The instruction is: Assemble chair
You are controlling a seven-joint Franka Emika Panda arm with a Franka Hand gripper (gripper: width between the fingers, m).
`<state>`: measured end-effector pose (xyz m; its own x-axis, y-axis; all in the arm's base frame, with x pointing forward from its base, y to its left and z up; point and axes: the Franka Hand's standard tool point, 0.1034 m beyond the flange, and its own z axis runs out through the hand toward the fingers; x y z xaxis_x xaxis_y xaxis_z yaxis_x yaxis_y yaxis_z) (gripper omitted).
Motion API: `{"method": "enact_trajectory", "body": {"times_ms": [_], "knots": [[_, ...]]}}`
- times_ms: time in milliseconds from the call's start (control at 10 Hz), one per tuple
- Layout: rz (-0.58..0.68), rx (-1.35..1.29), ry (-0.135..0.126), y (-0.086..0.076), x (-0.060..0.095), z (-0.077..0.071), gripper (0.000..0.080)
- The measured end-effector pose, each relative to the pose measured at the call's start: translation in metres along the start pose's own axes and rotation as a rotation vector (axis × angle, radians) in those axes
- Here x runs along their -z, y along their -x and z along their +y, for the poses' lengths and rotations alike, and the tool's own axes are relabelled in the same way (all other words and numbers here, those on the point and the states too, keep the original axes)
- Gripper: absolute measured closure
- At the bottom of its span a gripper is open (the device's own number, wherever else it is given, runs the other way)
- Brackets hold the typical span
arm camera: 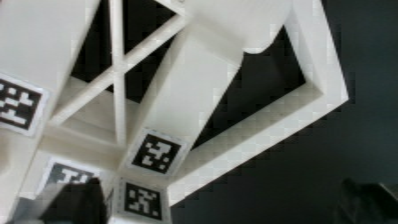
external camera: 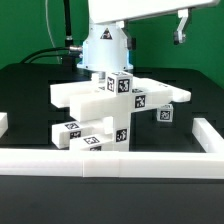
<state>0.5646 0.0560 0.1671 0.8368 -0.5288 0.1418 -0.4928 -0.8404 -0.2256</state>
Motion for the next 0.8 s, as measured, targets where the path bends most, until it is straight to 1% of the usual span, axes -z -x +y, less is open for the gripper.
{"method": "enact_trajectory", "body": {"times_ms": [100, 200, 300, 400, 500, 600, 700, 800], "knots": [[0.003, 0.014, -0.013, 0.017, 0.003, -0.013, 0.015], [0.021, 0.045, -0.026, 0.036, 0.003, -0.021, 0.015], [0.025, 0.062, -0.03, 0.056, -0.001, -0.026, 0.015], [0.008, 0.062, -0.026, 0.075, -0.007, -0.031, 0.015], [-0.018, 0.09, -0.018, 0.071, -0.006, -0.028, 0.015], [-0.022, 0.086, -0.016, 0.067, -0.005, -0.026, 0.015], [-0.052, 0.097, -0.005, 0.07, -0.006, -0.024, 0.015], [-0.112, 0.116, 0.005, 0.072, -0.007, -0.019, 0.015]]}}
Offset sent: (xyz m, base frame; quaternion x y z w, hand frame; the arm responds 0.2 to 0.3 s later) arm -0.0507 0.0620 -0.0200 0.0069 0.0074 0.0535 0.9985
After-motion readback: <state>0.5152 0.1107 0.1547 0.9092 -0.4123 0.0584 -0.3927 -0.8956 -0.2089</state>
